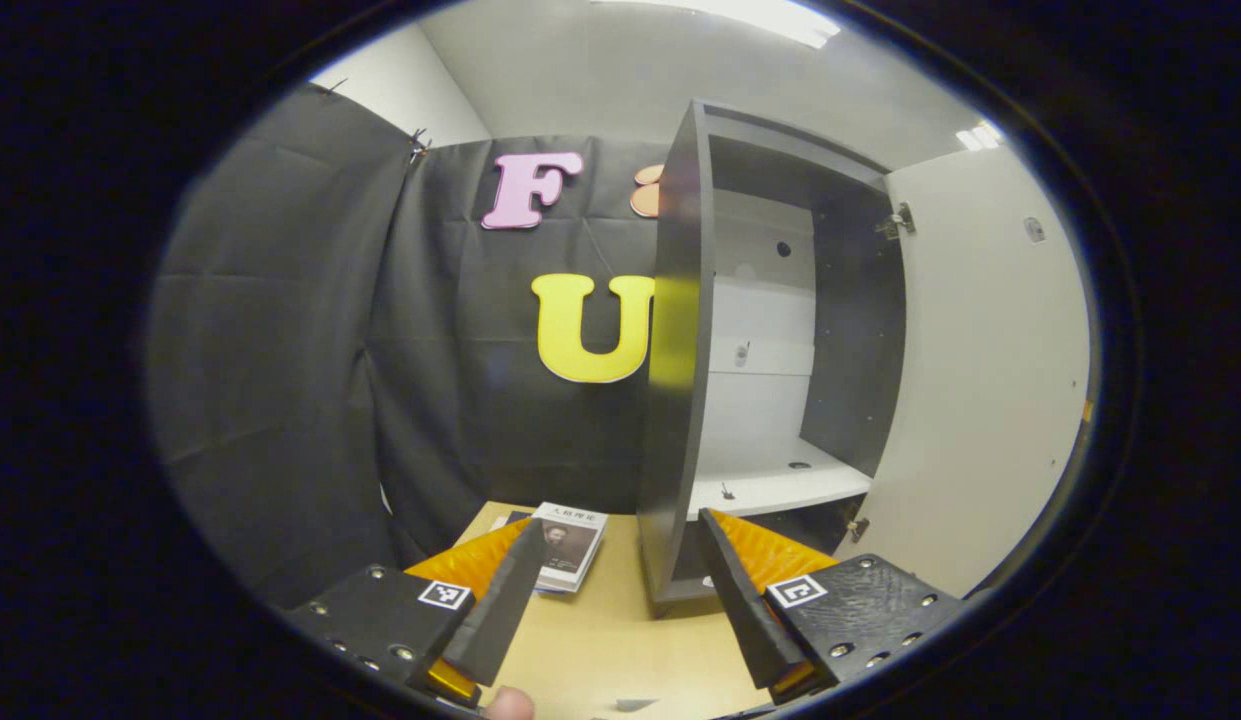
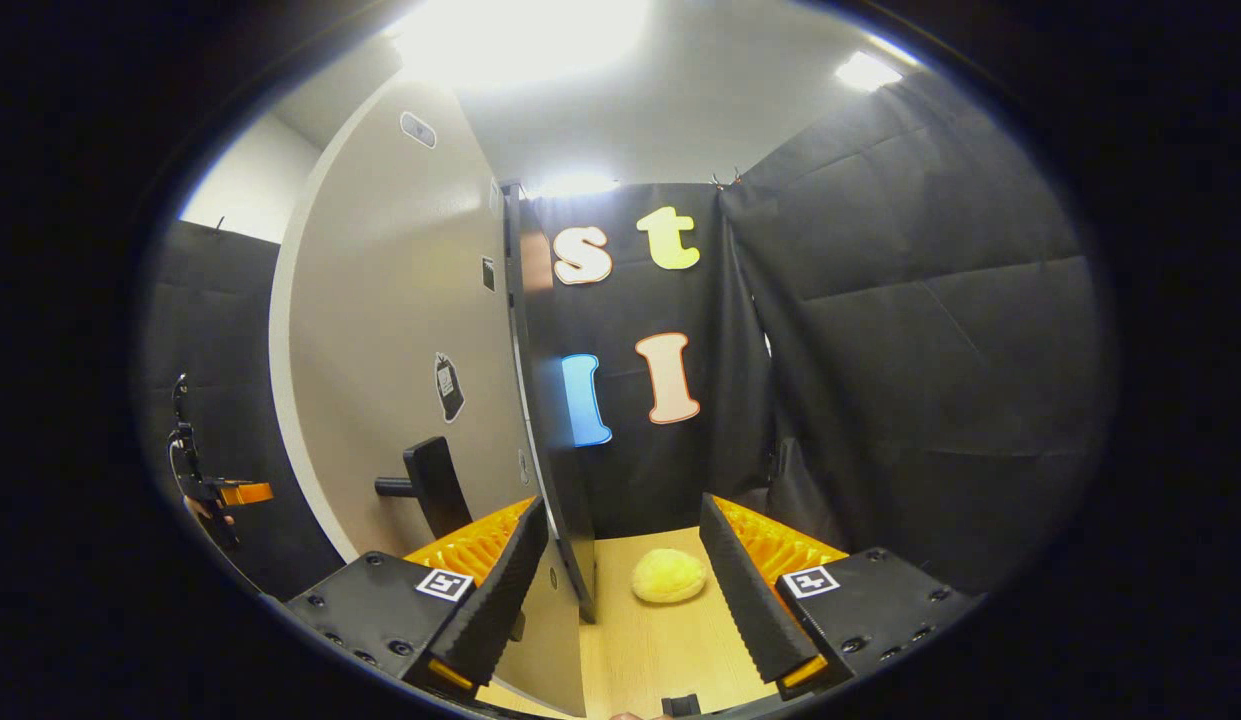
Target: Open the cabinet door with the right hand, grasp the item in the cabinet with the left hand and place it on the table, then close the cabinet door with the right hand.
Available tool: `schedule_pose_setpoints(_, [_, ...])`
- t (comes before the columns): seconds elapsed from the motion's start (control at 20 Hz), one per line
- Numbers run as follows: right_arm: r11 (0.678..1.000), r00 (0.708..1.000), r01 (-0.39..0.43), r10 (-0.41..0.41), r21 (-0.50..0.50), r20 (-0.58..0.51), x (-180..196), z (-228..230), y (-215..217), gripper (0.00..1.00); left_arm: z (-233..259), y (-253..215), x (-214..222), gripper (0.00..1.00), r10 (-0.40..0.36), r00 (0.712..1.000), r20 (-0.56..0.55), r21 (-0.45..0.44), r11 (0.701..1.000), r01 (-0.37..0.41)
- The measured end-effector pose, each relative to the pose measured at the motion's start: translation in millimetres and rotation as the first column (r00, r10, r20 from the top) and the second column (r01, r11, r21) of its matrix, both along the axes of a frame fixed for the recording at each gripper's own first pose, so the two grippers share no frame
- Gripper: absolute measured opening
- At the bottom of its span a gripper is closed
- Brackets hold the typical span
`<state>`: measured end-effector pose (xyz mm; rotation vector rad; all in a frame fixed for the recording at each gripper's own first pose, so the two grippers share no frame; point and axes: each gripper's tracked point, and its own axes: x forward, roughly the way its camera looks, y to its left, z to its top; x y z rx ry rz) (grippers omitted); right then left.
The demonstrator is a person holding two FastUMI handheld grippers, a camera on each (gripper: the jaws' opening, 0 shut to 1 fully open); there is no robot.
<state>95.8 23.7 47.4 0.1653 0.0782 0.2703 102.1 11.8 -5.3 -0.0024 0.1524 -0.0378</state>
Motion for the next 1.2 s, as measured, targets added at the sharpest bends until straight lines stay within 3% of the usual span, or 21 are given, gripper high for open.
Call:
schedule_pose_setpoints(0.15, [0.998, 0.999, 0.006, -0.003, 0.069, -0.039, -8, -7, 9, 0.96, -7, 14, 1, 0.92, 0.023, 1.0, -0.013, 0.041, 0.999, -0.023])
schedule_pose_setpoints(0.3, [0.998, 0.999, -0.006, 0.009, 0.064, -0.039, -11, -4, 28, 0.96, -16, 17, -3, 0.92, 0.024, 0.999, -0.029, 0.026, 0.999, -0.024])
schedule_pose_setpoints(0.65, [0.984, 0.984, -0.17, 0.172, 0.051, -0.048, -30, -1, 103, 0.97, -23, 40, -19, 0.92, 0.064, 0.997, -0.043, 0.044, 0.997, -0.062])
schedule_pose_setpoints(1.2, [0.937, 0.936, -0.341, 0.346, 0.08, -0.066, -30, -5, 194, 0.96, -24, 79, -50, 0.92, 0.166, 0.985, -0.045, 0.007, 0.986, -0.166])
